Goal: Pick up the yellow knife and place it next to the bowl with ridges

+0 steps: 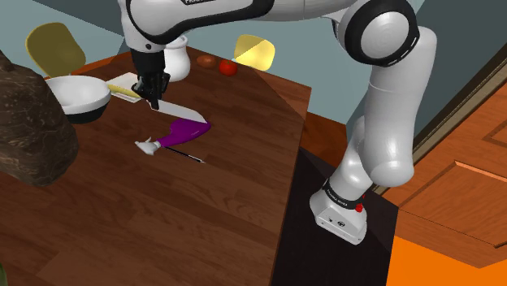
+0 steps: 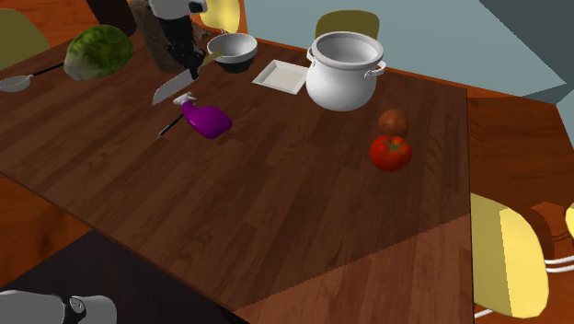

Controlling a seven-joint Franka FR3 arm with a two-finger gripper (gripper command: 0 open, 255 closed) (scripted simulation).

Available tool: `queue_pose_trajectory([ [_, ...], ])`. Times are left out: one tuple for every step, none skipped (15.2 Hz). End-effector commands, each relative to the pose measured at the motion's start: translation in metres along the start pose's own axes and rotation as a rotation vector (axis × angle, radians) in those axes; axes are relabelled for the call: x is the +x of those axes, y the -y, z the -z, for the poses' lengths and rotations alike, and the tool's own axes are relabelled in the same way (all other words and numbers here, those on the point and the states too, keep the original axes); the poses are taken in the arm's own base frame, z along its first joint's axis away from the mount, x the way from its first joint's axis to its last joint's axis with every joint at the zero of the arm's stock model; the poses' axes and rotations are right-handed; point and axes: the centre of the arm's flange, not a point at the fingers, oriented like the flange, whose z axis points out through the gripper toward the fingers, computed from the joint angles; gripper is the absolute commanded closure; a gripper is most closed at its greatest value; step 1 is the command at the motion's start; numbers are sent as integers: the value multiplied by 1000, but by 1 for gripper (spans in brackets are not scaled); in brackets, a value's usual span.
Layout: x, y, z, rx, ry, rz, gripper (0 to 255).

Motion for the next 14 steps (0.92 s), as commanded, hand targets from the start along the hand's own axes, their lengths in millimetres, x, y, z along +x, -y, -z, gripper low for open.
queue_pose_trajectory([
  [0, 0, -10, 0, 0, 0, 255],
  [0, 0, -15, 0, 0, 0, 255],
  [1, 0, -20, 0, 0, 0, 255],
  [1, 0, -26, 0, 0, 0, 255],
  [1, 0, -31, 0, 0, 0, 255],
  [1, 0, -36, 0, 0, 0, 255],
  [1, 0, -41, 0, 0, 0, 255],
  [1, 0, -47, 0, 0, 0, 255],
  [1, 0, -52, 0, 0, 0, 255],
  [1, 0, -57, 0, 0, 0, 255],
  [1, 0, -63, 0, 0, 0, 255],
  [2, 0, -68, 0, 0, 0, 255],
  [2, 0, -73, 0, 0, 0, 255],
  [2, 0, -78, 0, 0, 0, 255],
])
